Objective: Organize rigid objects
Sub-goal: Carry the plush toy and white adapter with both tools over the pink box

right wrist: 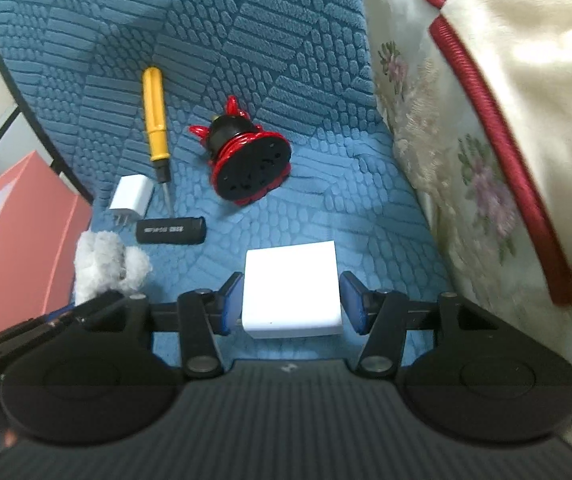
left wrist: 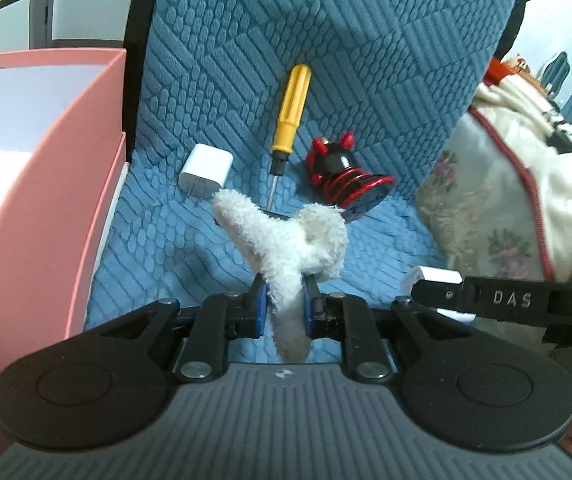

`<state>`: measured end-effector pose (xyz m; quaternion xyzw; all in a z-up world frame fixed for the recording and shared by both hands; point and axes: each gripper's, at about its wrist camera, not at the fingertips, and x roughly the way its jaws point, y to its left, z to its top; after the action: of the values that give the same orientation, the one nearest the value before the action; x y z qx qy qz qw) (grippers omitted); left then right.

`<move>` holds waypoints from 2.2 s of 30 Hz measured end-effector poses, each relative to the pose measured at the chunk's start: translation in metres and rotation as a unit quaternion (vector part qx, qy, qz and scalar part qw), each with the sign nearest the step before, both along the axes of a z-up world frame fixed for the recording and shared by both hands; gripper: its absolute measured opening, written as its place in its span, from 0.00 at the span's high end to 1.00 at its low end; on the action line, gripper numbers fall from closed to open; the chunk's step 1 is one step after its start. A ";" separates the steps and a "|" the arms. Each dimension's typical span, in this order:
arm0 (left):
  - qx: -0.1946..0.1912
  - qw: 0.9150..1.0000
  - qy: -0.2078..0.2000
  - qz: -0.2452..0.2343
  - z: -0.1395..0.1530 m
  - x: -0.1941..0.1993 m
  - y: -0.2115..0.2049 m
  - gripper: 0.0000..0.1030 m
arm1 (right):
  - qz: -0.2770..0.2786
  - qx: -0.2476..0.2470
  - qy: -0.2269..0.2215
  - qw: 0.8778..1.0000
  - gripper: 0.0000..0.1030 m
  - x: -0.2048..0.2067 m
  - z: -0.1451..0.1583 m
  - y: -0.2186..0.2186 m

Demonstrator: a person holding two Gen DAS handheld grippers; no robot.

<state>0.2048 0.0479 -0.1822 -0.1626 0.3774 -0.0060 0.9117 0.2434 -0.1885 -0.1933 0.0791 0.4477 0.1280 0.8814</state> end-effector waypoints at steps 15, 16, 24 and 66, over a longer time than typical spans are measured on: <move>-0.012 1.000 -0.014 -0.018 0.035 -0.068 -0.006 0.80 | -0.002 0.007 -0.025 1.000 0.47 -0.083 0.036 -0.024; -0.013 1.000 -0.014 -0.017 0.036 -0.074 -0.006 0.80 | -0.001 0.007 -0.025 1.000 0.47 -0.088 0.037 -0.025; -0.026 0.999 -0.018 -0.012 0.055 -0.106 -0.008 0.80 | 0.011 0.011 -0.034 0.999 0.47 -0.116 0.050 -0.031; -0.009 0.991 -0.052 0.120 0.195 -0.232 0.151 0.80 | 0.210 0.039 -0.089 0.973 0.47 -0.196 0.180 0.127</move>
<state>-0.0269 0.1987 0.0126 -0.2147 0.3074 0.0914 0.9225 0.0479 -0.0619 -0.0129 0.0057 0.3684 0.3343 0.8675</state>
